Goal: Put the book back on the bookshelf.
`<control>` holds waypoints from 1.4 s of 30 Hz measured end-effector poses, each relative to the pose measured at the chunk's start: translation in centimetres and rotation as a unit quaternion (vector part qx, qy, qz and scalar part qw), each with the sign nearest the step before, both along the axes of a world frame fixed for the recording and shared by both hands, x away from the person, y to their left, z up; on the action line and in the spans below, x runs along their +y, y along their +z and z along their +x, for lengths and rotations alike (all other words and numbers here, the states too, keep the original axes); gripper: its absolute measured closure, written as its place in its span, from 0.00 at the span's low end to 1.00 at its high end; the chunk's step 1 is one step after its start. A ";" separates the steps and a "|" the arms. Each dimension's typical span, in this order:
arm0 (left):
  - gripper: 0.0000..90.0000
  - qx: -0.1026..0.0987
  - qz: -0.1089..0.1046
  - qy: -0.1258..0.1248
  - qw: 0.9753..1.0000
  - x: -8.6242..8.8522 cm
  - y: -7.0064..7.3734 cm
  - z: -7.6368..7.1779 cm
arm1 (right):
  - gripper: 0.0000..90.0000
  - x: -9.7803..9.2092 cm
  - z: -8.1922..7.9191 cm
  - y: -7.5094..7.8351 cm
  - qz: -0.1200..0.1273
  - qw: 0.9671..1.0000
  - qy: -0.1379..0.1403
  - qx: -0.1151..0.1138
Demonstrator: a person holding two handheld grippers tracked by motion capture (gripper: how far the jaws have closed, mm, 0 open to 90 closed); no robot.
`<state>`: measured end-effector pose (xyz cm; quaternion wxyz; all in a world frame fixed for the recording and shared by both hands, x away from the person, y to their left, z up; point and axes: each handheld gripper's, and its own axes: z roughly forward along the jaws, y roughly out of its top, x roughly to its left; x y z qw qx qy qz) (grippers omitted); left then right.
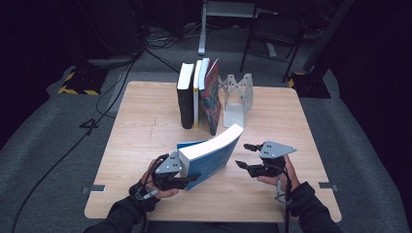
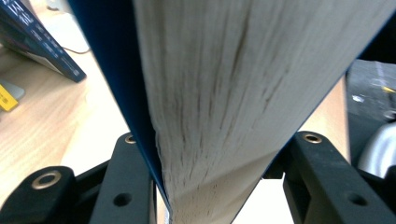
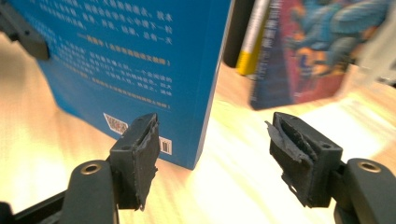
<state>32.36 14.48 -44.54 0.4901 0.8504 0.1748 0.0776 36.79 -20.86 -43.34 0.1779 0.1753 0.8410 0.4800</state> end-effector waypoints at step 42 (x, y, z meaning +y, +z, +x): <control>0.36 0.046 -0.035 0.011 0.998 0.0 -0.9 2.4 | 0.65 4.2 -4.1 3.9 0.018 0.991 0.132 -0.017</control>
